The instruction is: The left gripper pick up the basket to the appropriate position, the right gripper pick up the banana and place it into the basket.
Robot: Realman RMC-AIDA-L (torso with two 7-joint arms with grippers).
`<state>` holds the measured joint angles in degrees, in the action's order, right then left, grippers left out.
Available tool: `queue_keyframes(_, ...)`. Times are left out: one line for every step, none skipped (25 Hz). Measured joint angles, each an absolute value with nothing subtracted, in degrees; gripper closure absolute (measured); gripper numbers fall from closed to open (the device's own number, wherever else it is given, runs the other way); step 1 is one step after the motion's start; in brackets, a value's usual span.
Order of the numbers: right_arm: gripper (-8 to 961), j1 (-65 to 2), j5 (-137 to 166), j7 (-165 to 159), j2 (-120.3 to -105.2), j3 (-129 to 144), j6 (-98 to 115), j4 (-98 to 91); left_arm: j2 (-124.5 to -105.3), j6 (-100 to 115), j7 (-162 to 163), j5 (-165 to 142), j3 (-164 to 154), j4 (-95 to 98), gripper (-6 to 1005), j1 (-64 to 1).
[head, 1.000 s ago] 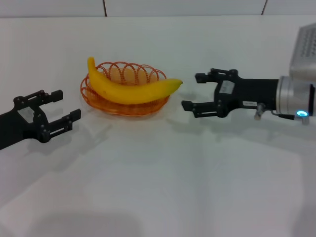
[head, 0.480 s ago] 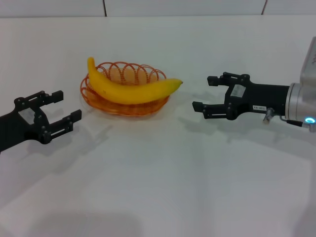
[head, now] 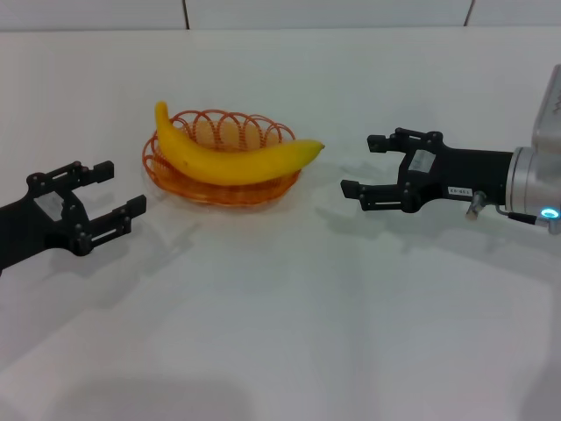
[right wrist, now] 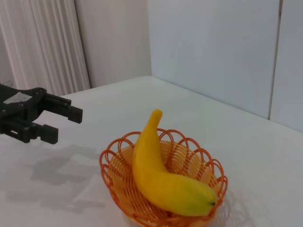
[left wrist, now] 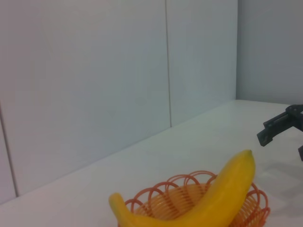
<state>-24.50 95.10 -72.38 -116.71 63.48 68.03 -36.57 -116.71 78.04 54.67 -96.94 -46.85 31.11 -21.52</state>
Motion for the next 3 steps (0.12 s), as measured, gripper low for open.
queue_keyframes(48,-24.51,95.10,-72.37,-116.71,63.48,68.03,-36.57,-116.71,78.05,54.67,-96.93,-46.85,31.11,311,-21.52)
queue_keyframes(48,-24.51,95.10,-72.37,-116.71,63.47,68.03,-36.56,-116.71,78.06,54.67,-96.93,-46.85,31.11,311,-21.53)
queue_keyframes(48,-24.52,95.10,-72.36,-116.71,63.46,68.03,-36.56,-116.71,78.09,54.69,-96.94,-46.85,31.11,311,-21.53)
